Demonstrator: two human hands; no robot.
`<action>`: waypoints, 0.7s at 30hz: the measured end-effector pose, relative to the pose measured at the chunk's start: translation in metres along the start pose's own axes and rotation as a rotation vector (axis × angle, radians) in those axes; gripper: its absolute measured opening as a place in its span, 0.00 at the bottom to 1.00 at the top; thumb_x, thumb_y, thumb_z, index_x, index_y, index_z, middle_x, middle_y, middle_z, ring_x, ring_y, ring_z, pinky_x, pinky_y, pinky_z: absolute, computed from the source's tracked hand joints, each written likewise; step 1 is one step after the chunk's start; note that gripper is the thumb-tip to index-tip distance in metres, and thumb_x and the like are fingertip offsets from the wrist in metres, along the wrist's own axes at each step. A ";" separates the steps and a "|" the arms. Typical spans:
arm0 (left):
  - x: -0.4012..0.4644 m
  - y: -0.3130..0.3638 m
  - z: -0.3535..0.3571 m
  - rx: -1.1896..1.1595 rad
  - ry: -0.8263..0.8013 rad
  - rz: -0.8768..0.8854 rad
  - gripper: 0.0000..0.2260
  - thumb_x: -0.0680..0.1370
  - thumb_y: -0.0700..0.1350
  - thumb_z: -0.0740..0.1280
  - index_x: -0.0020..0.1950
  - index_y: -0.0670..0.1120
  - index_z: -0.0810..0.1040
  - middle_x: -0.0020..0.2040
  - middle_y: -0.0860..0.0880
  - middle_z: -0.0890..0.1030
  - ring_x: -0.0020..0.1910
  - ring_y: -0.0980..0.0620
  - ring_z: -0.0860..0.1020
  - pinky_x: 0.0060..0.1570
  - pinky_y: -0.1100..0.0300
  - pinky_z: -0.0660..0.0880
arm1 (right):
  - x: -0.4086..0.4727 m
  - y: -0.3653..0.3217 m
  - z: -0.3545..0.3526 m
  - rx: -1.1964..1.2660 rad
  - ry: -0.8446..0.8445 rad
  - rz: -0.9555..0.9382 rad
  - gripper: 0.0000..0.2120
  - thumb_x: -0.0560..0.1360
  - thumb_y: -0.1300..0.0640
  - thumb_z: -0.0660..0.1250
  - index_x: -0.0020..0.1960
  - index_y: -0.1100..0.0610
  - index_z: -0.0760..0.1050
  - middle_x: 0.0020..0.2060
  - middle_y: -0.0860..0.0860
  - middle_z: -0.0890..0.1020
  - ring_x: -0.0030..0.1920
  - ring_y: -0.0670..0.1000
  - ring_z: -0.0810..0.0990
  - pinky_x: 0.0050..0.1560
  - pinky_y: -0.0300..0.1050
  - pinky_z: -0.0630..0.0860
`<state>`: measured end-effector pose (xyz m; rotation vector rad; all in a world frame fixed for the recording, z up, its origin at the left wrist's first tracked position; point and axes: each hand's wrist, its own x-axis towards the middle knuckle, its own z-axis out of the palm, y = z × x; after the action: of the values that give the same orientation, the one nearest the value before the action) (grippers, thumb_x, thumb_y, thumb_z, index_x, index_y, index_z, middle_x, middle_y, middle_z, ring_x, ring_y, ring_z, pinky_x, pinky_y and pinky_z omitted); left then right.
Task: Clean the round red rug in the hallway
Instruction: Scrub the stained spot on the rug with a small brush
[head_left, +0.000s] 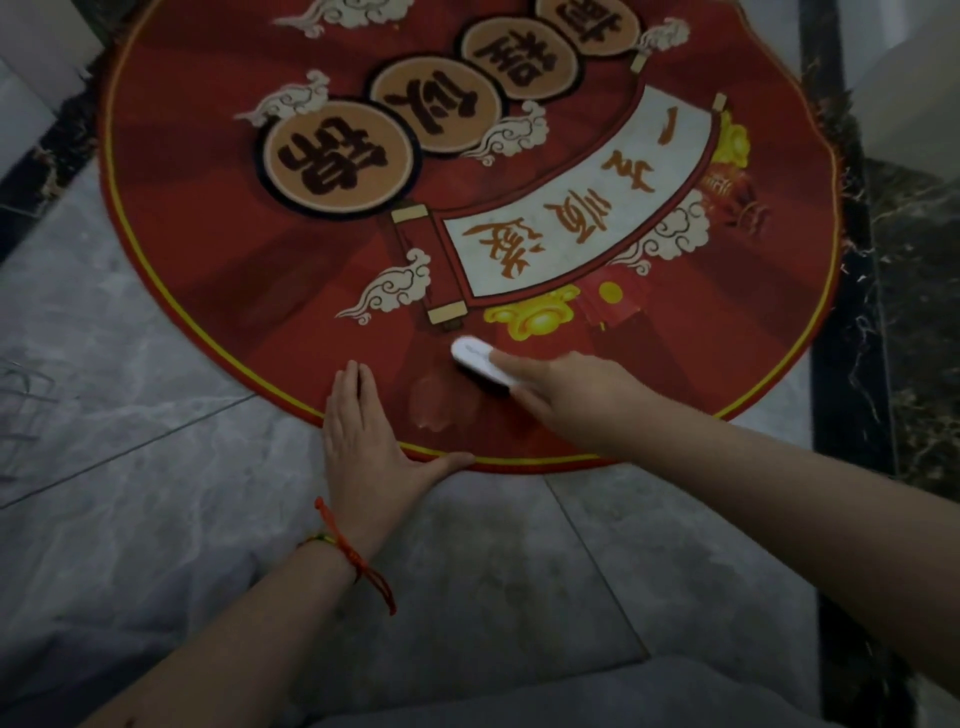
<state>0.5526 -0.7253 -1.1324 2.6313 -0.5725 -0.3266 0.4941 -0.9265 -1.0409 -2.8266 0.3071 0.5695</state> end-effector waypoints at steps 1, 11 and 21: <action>0.000 0.000 0.000 0.000 -0.003 -0.001 0.63 0.55 0.81 0.55 0.77 0.39 0.52 0.77 0.41 0.54 0.77 0.46 0.50 0.73 0.52 0.48 | 0.010 0.000 -0.002 0.001 0.019 0.016 0.22 0.81 0.46 0.52 0.75 0.41 0.55 0.54 0.55 0.79 0.51 0.57 0.78 0.41 0.44 0.67; 0.001 0.001 0.000 -0.018 -0.009 0.003 0.64 0.55 0.83 0.52 0.77 0.39 0.52 0.77 0.41 0.54 0.76 0.45 0.51 0.73 0.51 0.49 | 0.008 -0.015 0.000 -0.059 -0.008 -0.076 0.23 0.82 0.47 0.51 0.76 0.42 0.53 0.52 0.56 0.80 0.50 0.57 0.78 0.41 0.45 0.68; -0.001 -0.001 0.000 -0.069 -0.001 -0.003 0.63 0.55 0.81 0.56 0.77 0.40 0.50 0.78 0.42 0.52 0.77 0.47 0.49 0.74 0.51 0.47 | -0.036 -0.029 0.017 0.015 -0.073 -0.183 0.24 0.81 0.46 0.51 0.76 0.40 0.51 0.51 0.55 0.78 0.48 0.56 0.78 0.44 0.47 0.71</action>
<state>0.5524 -0.7243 -1.1331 2.5659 -0.5474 -0.3427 0.4632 -0.8884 -1.0357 -2.7725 0.0380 0.6257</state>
